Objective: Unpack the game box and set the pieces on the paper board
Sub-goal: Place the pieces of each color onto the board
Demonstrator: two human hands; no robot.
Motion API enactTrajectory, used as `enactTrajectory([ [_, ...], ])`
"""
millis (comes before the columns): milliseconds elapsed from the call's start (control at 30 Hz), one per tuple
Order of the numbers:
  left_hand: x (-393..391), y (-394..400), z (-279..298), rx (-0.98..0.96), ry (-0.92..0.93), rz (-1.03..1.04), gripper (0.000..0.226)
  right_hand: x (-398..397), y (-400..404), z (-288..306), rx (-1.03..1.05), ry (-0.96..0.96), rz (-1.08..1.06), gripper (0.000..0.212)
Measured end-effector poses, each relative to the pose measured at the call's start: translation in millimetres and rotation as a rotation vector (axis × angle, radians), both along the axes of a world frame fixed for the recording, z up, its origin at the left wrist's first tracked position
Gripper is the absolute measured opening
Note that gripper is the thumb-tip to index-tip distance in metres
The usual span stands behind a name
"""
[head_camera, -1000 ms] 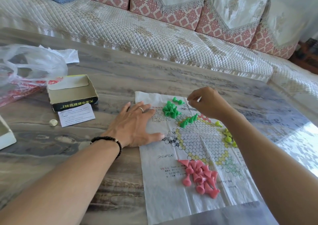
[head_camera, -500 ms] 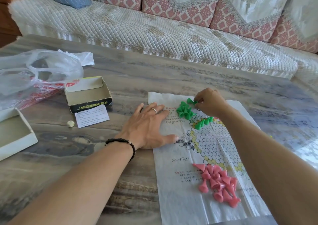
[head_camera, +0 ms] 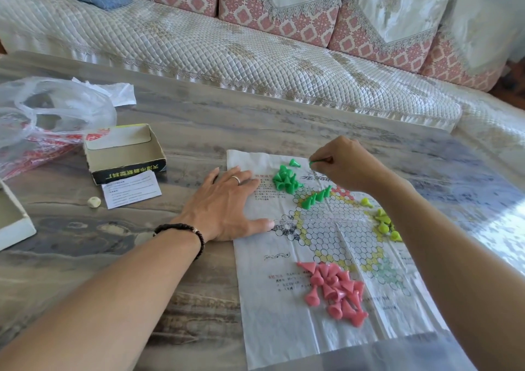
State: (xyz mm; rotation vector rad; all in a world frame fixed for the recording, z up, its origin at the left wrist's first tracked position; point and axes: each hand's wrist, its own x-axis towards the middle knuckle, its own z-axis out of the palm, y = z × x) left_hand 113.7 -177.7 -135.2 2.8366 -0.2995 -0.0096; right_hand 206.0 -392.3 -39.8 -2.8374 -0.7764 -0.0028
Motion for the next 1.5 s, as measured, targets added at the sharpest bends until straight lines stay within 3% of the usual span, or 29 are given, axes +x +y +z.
enactTrajectory([
  [433,0.6,-1.3,2.0,0.016,0.008,0.003,0.100,-25.7,9.7,-5.5,-0.186,-0.022,0.172,0.009],
  [833,-0.9,-1.4,1.2,-0.011,-0.006,0.017,0.094,-29.3,12.0,-24.3,-0.332,-0.017,0.231,0.013],
  [1100,0.5,-0.6,-0.7,-0.018,0.000,0.008,0.098,-12.1,5.1,-7.3,-0.022,-0.010,0.115,0.013],
  [1500,1.2,-0.9,-0.3,-0.023,-0.006,0.018,0.096,5.6,20.0,-27.0,-0.062,0.132,0.061,0.027],
])
